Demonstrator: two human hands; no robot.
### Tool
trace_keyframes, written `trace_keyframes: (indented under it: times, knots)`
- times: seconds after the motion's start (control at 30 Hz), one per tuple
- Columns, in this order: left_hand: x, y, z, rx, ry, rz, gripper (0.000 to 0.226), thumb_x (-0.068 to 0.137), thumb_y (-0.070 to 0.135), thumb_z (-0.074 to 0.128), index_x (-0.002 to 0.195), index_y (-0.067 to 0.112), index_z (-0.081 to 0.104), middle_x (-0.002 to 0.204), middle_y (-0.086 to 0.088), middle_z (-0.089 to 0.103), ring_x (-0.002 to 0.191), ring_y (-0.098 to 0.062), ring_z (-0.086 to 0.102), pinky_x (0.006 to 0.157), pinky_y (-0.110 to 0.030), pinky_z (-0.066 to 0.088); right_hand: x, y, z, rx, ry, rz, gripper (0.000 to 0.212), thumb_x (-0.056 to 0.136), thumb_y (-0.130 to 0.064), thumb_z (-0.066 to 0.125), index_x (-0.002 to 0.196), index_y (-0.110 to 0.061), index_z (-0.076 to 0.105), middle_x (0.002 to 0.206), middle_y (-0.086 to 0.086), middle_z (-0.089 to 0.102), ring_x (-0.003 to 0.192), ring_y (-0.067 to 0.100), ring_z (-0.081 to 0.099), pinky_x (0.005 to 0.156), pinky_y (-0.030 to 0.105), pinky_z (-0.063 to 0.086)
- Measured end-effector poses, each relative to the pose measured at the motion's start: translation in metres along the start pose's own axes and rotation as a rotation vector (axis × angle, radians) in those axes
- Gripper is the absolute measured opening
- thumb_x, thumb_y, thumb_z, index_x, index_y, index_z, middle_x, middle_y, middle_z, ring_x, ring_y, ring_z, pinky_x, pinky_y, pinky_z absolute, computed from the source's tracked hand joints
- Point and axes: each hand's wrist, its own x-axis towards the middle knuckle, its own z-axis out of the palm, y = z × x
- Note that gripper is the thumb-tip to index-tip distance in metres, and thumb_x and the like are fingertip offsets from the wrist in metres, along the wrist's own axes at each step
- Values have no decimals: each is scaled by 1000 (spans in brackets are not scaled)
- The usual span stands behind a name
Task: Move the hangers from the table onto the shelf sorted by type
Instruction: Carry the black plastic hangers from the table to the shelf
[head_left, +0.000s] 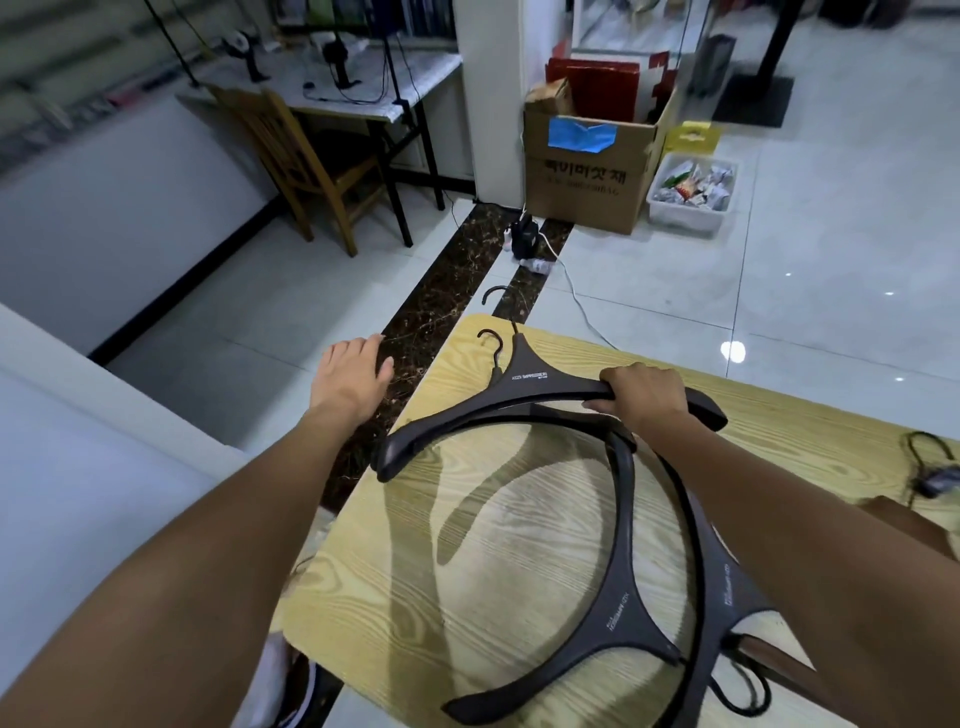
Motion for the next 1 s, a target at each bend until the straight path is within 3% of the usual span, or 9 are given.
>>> trace_keyframes:
  times: [0.17, 0.53, 0.8, 1.0]
  knots:
    - [5, -6, 6, 20, -51, 25, 49, 101, 36, 28, 144, 13, 33, 142, -11, 45, 131, -30, 38, 113, -38, 24, -11, 15, 0, -28, 40, 22, 35, 87, -59, 54, 81, -25, 48, 88, 0, 66, 89, 25, 63, 63, 28, 34]
    - [20, 29, 75, -11, -298, 105, 52, 101, 39, 30, 146, 14, 26, 144, -11, 40, 130, -28, 39, 107, -39, 33, -13, 26, 17, -122, -11, 8, 39, 87, -62, 51, 93, -24, 57, 89, -1, 65, 87, 25, 63, 61, 28, 31]
    - [35, 50, 127, -76, -469, 127, 61, 93, 47, 49, 142, 15, 31, 136, -9, 46, 126, -28, 42, 100, -39, 39, -3, 33, 42, -91, 1, 9, 41, 87, -64, 50, 88, -23, 55, 80, -4, 61, 79, 23, 62, 56, 28, 28]
    - [43, 48, 140, -148, -487, 113, 52, 88, 41, 62, 127, 14, 42, 123, -8, 49, 114, -27, 49, 91, -42, 47, 3, 33, 49, -82, 18, 6, 38, 87, -62, 51, 91, -24, 56, 85, -6, 63, 84, 22, 63, 59, 28, 28]
